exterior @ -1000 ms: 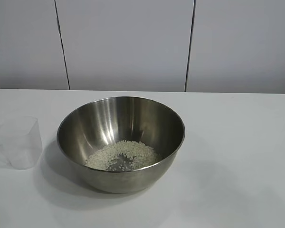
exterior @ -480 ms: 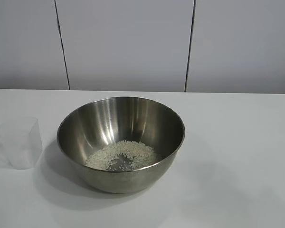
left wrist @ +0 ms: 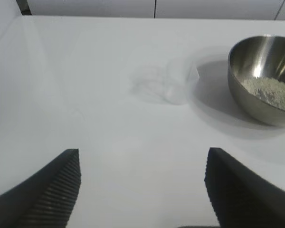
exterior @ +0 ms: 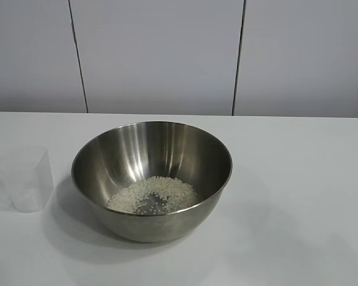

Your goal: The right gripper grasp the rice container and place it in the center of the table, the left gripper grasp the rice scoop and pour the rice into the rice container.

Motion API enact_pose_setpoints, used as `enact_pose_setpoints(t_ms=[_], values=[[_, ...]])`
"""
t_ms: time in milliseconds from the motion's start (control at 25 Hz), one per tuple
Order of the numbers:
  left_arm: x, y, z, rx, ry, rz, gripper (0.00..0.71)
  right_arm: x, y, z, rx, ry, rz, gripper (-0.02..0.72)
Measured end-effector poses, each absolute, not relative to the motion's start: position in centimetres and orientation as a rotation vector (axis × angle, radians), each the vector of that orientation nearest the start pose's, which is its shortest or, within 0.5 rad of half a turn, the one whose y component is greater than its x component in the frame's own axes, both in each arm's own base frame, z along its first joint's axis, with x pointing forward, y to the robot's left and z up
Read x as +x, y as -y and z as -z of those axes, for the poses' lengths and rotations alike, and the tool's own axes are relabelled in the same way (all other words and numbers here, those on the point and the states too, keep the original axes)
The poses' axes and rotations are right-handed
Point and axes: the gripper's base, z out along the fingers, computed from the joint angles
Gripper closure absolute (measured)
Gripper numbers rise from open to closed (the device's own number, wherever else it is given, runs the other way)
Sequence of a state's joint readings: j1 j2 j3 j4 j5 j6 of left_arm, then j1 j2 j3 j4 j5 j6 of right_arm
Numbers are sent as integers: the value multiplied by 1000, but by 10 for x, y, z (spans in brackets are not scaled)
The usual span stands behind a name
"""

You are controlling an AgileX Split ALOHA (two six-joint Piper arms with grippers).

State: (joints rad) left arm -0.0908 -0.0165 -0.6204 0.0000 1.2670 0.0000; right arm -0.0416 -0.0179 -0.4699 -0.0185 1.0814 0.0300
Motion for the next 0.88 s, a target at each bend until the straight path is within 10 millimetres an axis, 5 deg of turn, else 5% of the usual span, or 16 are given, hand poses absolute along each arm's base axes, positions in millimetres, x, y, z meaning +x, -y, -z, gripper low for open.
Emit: enact_pose_setpoints(t_ms=[200,880], values=[[-22,2,-269,110,-2211,106,179,-5,1,-267,75,-2076,28,295],[-9,3,-266,156,-2118,76,179,-5,1,-267,75,-2076,25,295]])
